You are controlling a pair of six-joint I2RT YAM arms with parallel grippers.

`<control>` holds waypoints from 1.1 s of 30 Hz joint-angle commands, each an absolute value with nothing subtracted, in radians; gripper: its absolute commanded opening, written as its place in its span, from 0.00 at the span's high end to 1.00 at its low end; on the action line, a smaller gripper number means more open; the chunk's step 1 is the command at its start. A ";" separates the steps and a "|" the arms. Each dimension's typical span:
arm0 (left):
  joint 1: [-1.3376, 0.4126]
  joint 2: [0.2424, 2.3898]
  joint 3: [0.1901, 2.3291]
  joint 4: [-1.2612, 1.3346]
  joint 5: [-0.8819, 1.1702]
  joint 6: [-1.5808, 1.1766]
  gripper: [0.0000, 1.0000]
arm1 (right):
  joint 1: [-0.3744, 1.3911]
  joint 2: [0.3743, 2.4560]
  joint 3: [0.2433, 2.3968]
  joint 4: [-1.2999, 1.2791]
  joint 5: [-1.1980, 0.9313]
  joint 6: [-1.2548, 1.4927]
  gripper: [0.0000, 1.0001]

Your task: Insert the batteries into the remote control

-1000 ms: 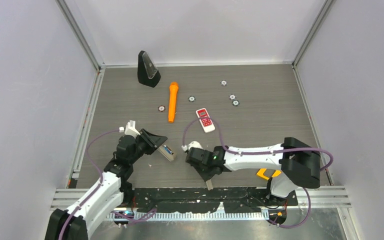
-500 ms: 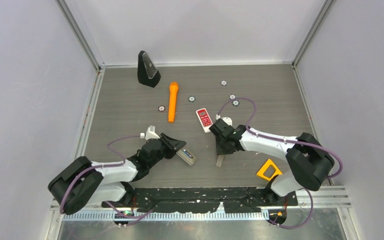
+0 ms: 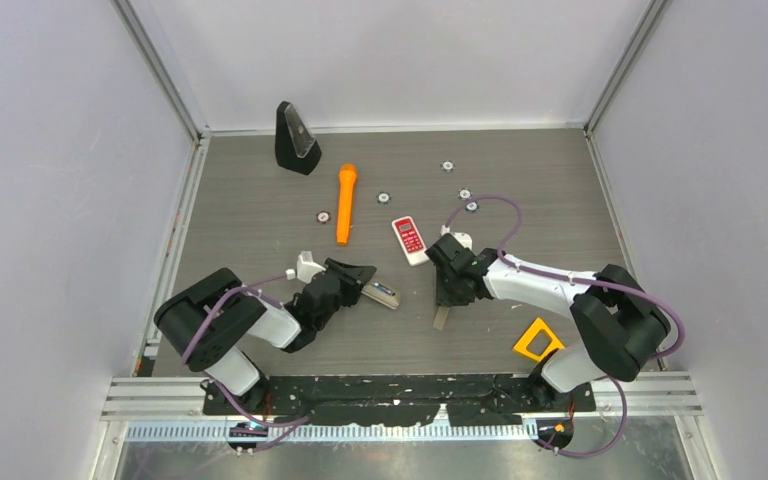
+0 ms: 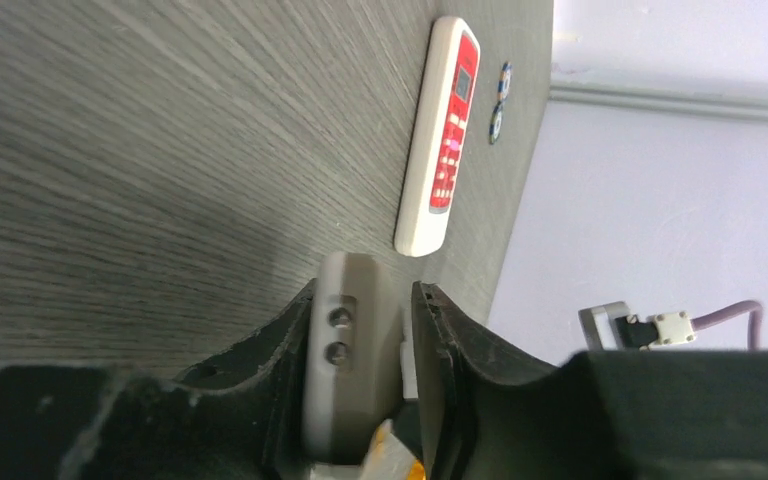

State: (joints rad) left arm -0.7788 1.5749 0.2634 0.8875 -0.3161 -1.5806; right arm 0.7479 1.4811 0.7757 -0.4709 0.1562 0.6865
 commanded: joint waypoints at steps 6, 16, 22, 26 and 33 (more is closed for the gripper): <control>-0.798 1.603 0.225 0.988 -0.424 -1.635 0.41 | 0.731 1.472 0.779 -0.449 0.150 0.702 0.85; -0.810 1.449 0.214 0.631 -0.414 -1.708 0.15 | 0.715 1.434 0.795 -0.462 0.120 0.695 0.80; -0.817 1.227 0.318 0.079 -0.391 -1.689 0.08 | 0.693 1.412 0.813 -0.472 0.071 0.687 0.70; -0.818 1.170 0.323 -0.070 -0.355 -1.720 0.06 | 0.679 1.401 0.808 -0.483 0.037 0.694 0.60; -0.833 1.173 0.281 -0.086 -0.307 -1.774 0.05 | 0.665 1.382 0.778 -0.484 0.052 0.738 0.54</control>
State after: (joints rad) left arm -0.8188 1.1503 0.3161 0.1066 -0.3450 -1.7584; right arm 0.6758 1.4254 0.7757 -0.4812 0.0532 0.7040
